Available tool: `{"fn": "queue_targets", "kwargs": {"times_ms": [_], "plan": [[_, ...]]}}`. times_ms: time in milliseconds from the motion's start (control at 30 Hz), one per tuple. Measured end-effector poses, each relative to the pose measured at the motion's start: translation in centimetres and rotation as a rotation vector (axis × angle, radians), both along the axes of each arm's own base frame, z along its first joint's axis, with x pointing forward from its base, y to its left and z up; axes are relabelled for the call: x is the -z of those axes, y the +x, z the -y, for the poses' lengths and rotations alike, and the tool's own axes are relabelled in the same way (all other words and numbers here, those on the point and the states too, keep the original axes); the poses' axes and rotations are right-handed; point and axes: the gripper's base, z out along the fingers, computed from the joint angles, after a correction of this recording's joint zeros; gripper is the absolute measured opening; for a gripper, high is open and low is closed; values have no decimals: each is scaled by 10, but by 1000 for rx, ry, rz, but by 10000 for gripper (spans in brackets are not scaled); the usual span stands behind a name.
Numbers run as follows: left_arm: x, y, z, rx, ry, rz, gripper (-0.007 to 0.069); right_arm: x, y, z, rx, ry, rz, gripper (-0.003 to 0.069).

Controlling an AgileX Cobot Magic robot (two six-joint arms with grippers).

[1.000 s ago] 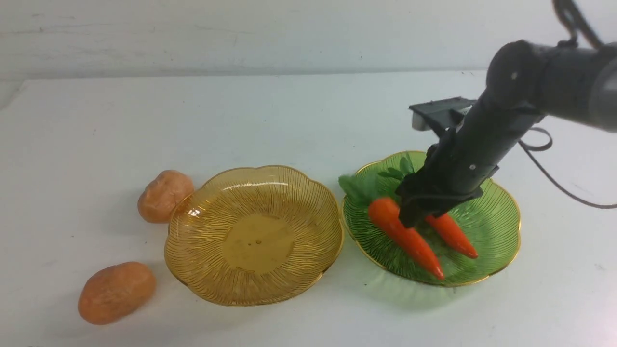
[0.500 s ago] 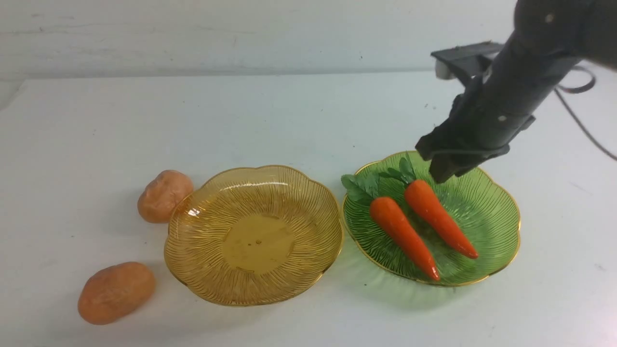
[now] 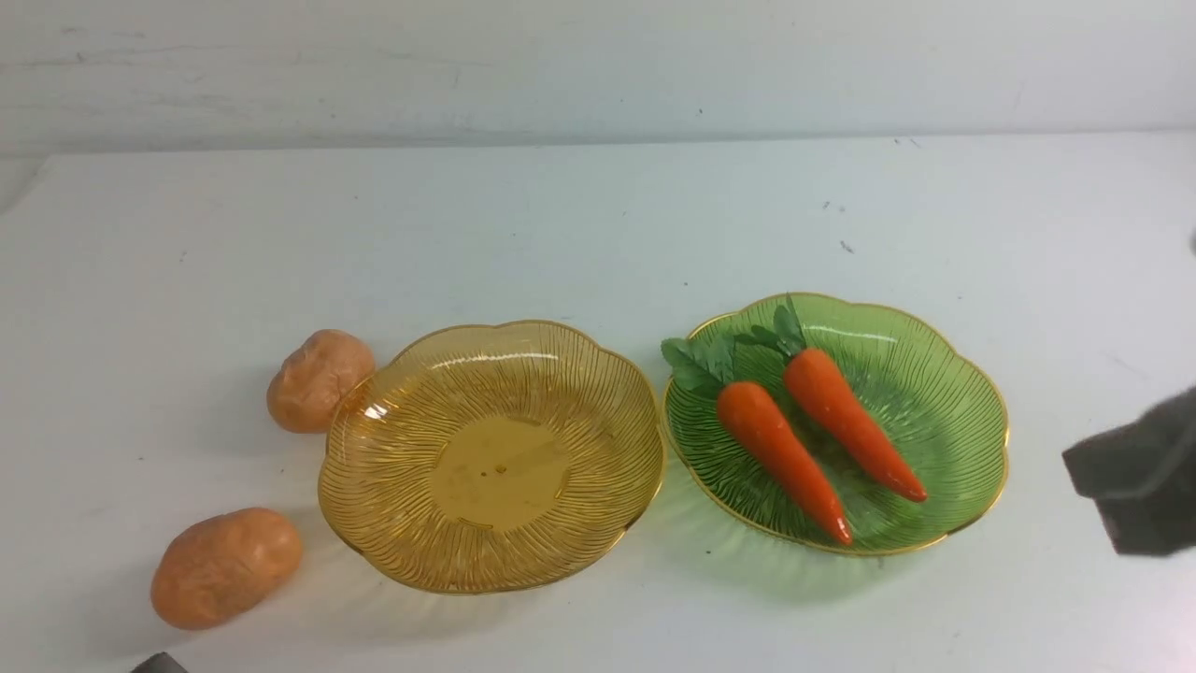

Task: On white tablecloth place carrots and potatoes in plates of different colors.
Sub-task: 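Put the potatoes from the left side into the left plate with the left gripper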

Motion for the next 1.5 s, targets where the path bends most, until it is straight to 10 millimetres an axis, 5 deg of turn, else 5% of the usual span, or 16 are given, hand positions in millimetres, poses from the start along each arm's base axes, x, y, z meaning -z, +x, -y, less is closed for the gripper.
{"fn": "queue_targets", "kwargs": {"times_ms": [167,367,500,700,767,900,1033,1367,1500], "plan": [[-13,1,-3,-44,-63,76,-4,8,-21,8,10,22,81,-15],[-59,7,0,8,66,94,-4,9,-27,11,12,26,115,-15],[-89,33,10,185,270,-126,-4,11,-24,10,12,20,99,-15],[-105,110,-4,495,753,-791,-1,15,-22,9,9,7,60,-15],[-105,131,-9,498,799,-865,16,15,-22,9,9,7,60,-15],[-97,143,-10,510,804,-918,76,15,-22,9,9,7,60,-15],[-91,151,-10,514,809,-924,155,15,-22,9,9,7,60,-15],[-61,183,-13,623,955,-902,584,15,-22,9,9,7,60,-15],[-47,199,-14,620,995,-872,677,15,-22,9,9,7,60,-15]]}}
